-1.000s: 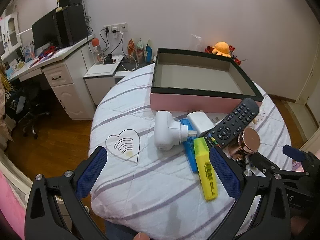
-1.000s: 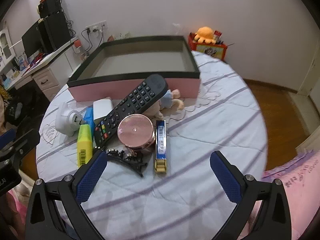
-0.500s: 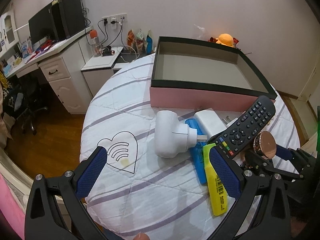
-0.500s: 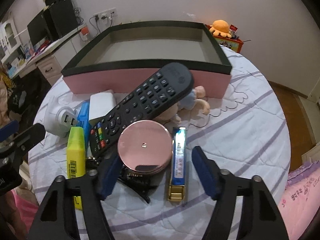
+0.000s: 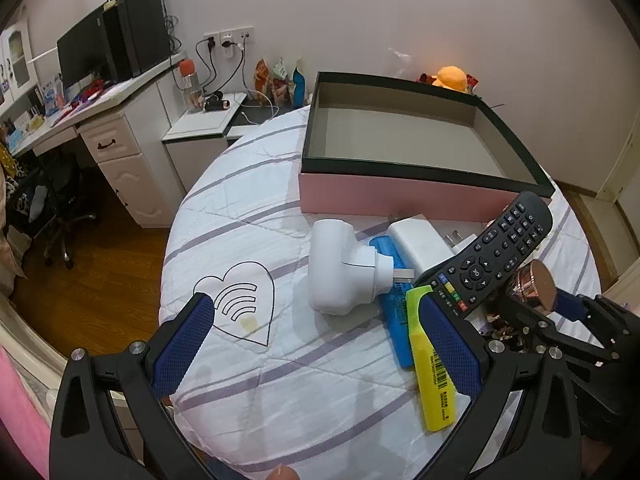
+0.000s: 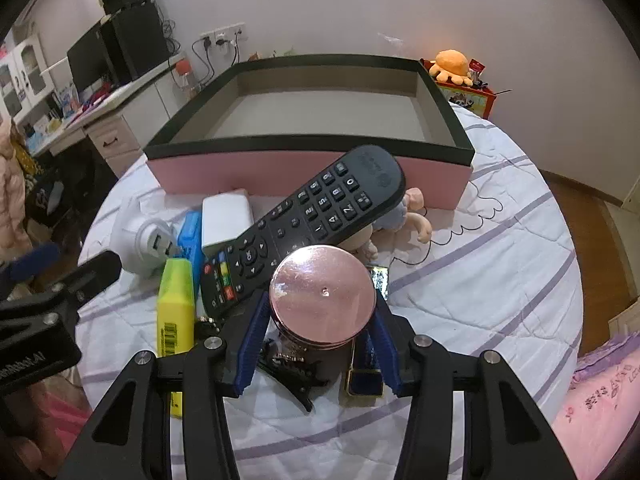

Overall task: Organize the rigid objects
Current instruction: 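Reach the right gripper to the rose-gold jar and grasp it, then carry the jar into the pink box and open the right gripper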

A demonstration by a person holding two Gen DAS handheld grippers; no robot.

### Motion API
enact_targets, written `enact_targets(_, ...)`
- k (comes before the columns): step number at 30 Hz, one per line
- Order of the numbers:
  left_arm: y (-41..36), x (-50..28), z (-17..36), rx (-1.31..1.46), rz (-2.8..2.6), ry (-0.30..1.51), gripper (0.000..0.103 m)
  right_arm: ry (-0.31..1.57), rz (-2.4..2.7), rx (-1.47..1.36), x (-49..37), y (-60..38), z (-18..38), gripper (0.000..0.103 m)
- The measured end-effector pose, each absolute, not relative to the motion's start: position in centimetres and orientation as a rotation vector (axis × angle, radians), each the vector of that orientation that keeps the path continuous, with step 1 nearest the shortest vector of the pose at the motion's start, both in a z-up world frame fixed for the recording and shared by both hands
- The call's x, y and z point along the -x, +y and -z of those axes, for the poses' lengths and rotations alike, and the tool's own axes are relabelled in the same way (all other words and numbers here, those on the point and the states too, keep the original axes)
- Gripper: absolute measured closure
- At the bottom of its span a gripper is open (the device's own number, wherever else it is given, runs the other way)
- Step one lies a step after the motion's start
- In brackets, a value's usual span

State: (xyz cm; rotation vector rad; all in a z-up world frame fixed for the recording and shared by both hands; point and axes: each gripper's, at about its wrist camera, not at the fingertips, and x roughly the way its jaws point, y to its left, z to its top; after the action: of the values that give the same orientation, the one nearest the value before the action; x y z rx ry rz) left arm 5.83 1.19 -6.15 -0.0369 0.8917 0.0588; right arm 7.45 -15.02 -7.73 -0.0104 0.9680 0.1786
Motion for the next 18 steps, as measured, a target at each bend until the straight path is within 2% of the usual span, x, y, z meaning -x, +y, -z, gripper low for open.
enact_targets(18, -0.2, -6.6, 3.5, 0.004, -0.060, 0.857, 0.000, 0.859, -0.196, 0.037, -6.4, -15.1, 3.1, 0.053)
